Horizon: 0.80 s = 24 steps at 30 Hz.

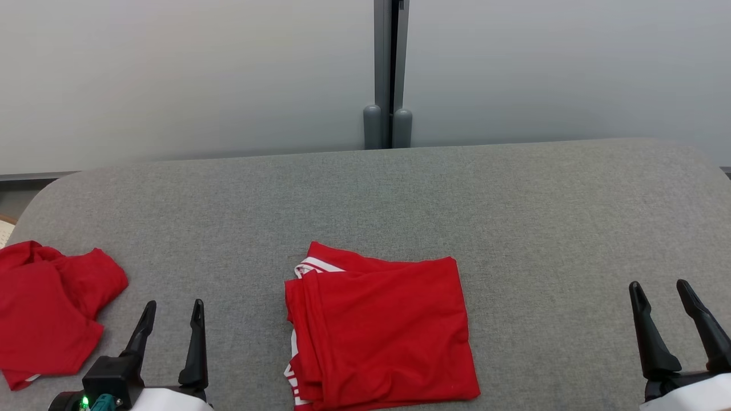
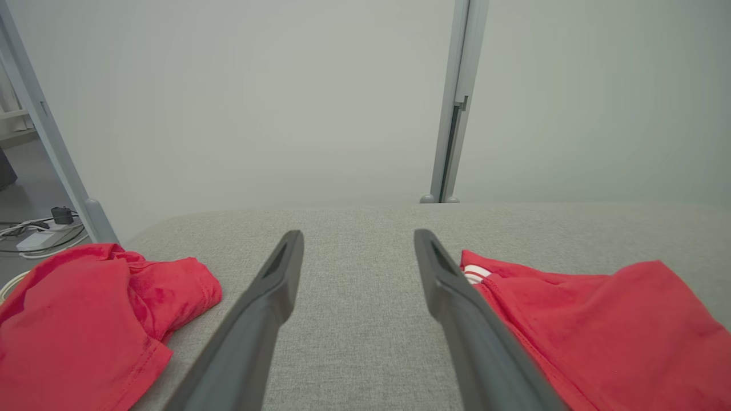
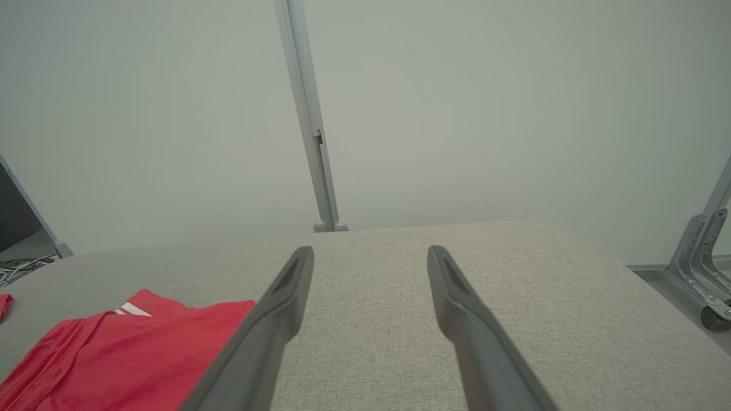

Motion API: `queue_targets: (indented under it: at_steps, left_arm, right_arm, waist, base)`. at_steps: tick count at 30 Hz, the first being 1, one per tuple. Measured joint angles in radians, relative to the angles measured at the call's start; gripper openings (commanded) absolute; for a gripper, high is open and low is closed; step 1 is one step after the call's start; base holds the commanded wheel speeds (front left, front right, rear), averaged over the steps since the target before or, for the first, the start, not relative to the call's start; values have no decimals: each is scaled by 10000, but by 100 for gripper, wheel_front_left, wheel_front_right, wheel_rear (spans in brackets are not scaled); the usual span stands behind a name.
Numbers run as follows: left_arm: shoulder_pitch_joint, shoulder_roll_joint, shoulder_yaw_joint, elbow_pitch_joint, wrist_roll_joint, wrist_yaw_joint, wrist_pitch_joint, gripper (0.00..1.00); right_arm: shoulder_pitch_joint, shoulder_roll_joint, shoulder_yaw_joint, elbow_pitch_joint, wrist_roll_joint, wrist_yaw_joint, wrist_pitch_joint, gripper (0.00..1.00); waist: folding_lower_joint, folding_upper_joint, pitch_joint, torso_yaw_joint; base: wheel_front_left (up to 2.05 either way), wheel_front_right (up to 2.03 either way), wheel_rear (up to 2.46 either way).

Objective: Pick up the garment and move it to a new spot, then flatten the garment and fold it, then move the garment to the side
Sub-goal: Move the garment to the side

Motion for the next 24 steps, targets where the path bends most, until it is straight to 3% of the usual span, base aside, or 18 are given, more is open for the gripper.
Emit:
queue_targets:
  at_steps: [15,24]
  left_arm:
    - [-596,-115,-211,-94,-48,46,-165,100]
    - [-1732,-803,-539,-230,94,-19,-453,100]
  right_arm:
    - [-13,-31,-128,54,-205,0,307,100]
    - [-903,-73,1220,1820,288,2,497,100]
  waist:
    - [0,0,529,439]
    - [0,0,1582,1728]
  base:
    - [0,0,0]
    - [0,0,0]
